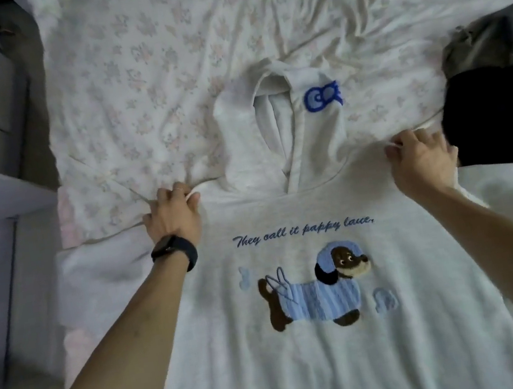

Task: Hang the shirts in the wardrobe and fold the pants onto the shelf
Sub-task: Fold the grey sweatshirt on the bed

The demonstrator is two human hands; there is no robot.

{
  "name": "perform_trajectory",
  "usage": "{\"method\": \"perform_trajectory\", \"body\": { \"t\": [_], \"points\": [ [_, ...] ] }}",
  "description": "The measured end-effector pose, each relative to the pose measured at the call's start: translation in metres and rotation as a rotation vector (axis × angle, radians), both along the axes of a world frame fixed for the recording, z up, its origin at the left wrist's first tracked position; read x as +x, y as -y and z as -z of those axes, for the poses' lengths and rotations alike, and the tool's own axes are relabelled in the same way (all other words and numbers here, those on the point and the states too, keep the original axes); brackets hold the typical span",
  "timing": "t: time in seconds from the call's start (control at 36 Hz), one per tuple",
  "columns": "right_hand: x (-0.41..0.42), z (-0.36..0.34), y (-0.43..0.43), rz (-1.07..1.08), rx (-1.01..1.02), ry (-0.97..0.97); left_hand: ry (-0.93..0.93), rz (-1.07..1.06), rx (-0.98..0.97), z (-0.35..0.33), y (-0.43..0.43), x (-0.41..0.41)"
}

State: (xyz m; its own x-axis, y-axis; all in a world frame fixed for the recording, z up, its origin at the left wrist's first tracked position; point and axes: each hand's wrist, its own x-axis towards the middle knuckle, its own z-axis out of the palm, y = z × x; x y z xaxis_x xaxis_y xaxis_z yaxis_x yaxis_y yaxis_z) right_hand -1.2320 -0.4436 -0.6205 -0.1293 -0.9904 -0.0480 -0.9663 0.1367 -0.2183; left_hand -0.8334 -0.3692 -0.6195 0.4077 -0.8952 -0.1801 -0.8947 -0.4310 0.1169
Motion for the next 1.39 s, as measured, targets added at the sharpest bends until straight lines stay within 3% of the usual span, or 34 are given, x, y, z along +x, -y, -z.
{"method": "perform_trajectory", "body": {
  "t": [0.14, 0.25, 0.33, 0.44, 0.56, 0.72, 0.83, 0.92, 1.03, 1.17, 1.39],
  "points": [
    [0.031, 0.002, -0.089, -0.081, -0.09, 0.043, 0.01, 0.254, -0.268, 0.007, -0.063, -0.065],
    [0.063, 0.026, -0.213, -0.401, -0.007, 0.12, -0.159, 0.518, -0.17, 0.028, -0.159, -0.129],
    [0.045, 0.05, -0.289, -0.576, 0.125, 0.028, -0.099, 0.709, -0.015, 0.048, -0.22, -0.15],
    [-0.024, 0.052, -0.303, -0.261, 0.318, -0.157, -0.058, 0.64, 0.142, 0.046, -0.22, -0.145],
    [-0.064, 0.034, -0.305, -0.013, 0.396, -0.187, -0.043, 0.598, 0.273, 0.029, -0.22, -0.153],
    [-0.095, 0.0, -0.309, -0.002, 0.428, -0.123, -0.086, 0.427, 0.342, -0.003, -0.213, -0.195],
    [-0.126, -0.019, -0.3, 0.21, 0.376, 0.097, -0.201, 0.378, 0.281, -0.01, -0.197, -0.243],
    [-0.152, -0.03, -0.293, 0.392, 0.253, 0.296, -0.219, 0.461, 0.39, -0.013, -0.175, -0.29],
    [-0.215, -0.034, -0.261, 0.697, 0.14, 0.611, -0.274, 0.589, 0.366, -0.03, -0.125, -0.38],
    [-0.293, -0.03, -0.219, 1.088, 0.009, 0.838, -0.284, 0.722, 0.295, -0.047, -0.068, -0.475],
    [-0.41, -0.014, -0.159, 1.214, 0.05, 1.257, -0.179, 0.898, 0.287, -0.064, 0.035, -0.6]
  ]
}}
